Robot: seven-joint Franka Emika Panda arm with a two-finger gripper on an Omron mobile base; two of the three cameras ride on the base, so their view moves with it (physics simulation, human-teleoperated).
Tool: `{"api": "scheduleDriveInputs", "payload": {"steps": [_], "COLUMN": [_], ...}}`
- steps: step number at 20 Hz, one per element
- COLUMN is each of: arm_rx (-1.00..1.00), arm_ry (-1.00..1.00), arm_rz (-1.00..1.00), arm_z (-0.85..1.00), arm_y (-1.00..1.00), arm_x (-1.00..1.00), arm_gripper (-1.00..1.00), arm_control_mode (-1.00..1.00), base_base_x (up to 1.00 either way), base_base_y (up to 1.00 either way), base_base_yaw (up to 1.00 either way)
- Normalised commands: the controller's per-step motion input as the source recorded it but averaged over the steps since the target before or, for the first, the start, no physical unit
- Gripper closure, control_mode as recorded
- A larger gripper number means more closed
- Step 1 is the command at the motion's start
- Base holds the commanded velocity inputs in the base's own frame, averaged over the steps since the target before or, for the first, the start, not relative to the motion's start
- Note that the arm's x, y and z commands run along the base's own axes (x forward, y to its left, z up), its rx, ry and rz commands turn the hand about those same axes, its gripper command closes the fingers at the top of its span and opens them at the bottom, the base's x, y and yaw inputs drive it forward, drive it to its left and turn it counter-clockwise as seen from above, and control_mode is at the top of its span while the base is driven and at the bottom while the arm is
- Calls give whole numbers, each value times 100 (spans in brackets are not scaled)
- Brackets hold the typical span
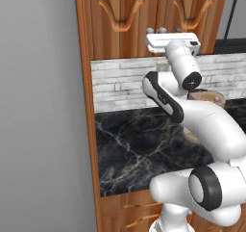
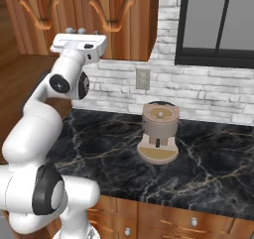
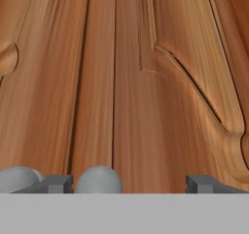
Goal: The dining table condiment station is running low on condiment bottle. Refill the condiment station by opening the cabinet and taking the condiment bottle from the cabinet and placing it on the dining table.
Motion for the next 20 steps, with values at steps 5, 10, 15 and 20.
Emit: {"api": "scheduleDriveInputs", "payload": {"steps": [5, 10, 15, 20], "arm_rx": [0, 0, 0, -1], "arm_ry": [2, 7, 2, 4], "arm_rz": [0, 0, 0, 0], "arm_z": [0, 0, -2, -5], "arm_y": [0, 10, 1, 0], "arm_x": [20, 23, 6, 0], "arm_gripper": [-100, 100, 100, 100], "arm_control_mode": [-100, -100, -100, -100], "base_base_x": [0, 0, 0, 0], "base_base_y": [0, 0, 0, 0], "base_base_yaw": [0, 0, 0, 0]}}
